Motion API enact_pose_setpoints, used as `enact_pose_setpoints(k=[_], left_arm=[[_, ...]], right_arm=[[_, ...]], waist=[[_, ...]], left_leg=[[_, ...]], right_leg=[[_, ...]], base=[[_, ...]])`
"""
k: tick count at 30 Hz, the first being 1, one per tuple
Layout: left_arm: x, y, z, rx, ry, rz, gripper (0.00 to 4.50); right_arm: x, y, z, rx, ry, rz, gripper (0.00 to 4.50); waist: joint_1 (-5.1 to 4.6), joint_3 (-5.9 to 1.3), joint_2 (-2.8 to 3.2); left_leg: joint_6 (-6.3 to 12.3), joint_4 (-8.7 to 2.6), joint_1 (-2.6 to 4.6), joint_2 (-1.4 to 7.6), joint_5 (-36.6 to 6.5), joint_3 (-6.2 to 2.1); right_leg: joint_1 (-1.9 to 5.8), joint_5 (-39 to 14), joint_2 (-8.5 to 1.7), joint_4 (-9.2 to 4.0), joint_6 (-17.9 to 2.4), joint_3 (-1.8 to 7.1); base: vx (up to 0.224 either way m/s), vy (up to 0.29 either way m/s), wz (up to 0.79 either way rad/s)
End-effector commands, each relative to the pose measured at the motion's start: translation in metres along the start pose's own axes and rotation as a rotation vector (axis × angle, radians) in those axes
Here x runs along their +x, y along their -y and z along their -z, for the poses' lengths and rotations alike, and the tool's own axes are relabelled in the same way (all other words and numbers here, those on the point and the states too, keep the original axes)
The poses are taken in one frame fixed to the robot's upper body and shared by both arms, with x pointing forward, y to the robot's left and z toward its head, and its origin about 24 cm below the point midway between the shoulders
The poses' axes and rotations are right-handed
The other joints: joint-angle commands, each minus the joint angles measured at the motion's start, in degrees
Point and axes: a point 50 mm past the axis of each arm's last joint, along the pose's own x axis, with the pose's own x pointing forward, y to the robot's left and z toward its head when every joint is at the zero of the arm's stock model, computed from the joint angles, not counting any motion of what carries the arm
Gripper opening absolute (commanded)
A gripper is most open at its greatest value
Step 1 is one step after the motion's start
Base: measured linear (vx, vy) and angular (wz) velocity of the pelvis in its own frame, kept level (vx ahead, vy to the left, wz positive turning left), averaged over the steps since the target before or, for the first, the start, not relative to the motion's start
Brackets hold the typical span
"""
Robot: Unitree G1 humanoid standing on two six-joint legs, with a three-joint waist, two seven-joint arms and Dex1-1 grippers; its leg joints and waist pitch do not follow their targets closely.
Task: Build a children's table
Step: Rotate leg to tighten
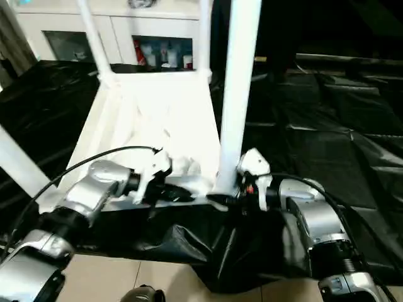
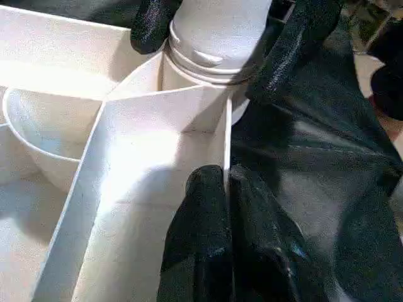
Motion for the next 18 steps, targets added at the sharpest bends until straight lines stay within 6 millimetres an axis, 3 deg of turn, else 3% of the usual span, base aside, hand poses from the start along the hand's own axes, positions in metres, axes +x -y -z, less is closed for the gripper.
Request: enact_pose_setpoints(k=[1,5,13,17,18], left_arm=[[0.004,0.005,-0.023,0.074,0.101,0.076,0.00],[0.000,0.008,-0.019,0.069,0.090,0.084,0.00],[0.001,0.005,-0.020,0.068,0.094,0.033,0.00],[0.011,-0.007,-0.028,0.063,0.131,-0.120,0.00],[0.015,-0.010,-0.031,0.058,0.139,-0.151,0.00]], right_arm=[[0.007,-0.008,0.000,-0.013,-0.024,-0.072,3.24],[0.007,-0.010,0.000,-0.008,-0.034,-0.108,2.84],[0.011,-0.015,0.002,0.034,0.009,-0.107,2.67],[0.024,-0.004,0.007,0.091,0.058,0.100,2.66],[0.029,0.001,0.009,0.110,0.052,0.182,2.66]], waist=[[-0.16,-3.83,-1.19],[-0.09,-3.81,-1.12],[-0.04,-3.86,-1.17],[-0.31,-3.68,-1.29],[-0.77,-3.61,-1.39]], left_leg=[[2.62,-3.87,1.74,2.85,-14.21,-1.46],[3.02,-3.78,1.71,2.79,-13.76,-1.39],[2.60,-3.81,1.74,2.77,-13.95,-1.42],[1.91,-3.94,1.65,2.61,-14.80,-1.44],[0.54,-4.17,1.74,2.43,-16.08,-1.58]], right_leg=[[2.04,-10.04,-3.67,-3.94,-13.14,1.88],[2.00,-9.44,-3.60,-3.91,-13.38,1.86],[1.98,-10.08,-3.59,-3.96,-13.01,1.87],[1.80,-12.13,-3.72,-4.22,-12.81,1.90],[1.77,-15.05,-3.85,-4.48,-12.07,1.86]], base=[[0.000,0.000,0.00],[0.000,0.000,0.00],[0.000,0.000,0.00],[0.000,0.000,0.00],[0.000,0.000,0.00]])
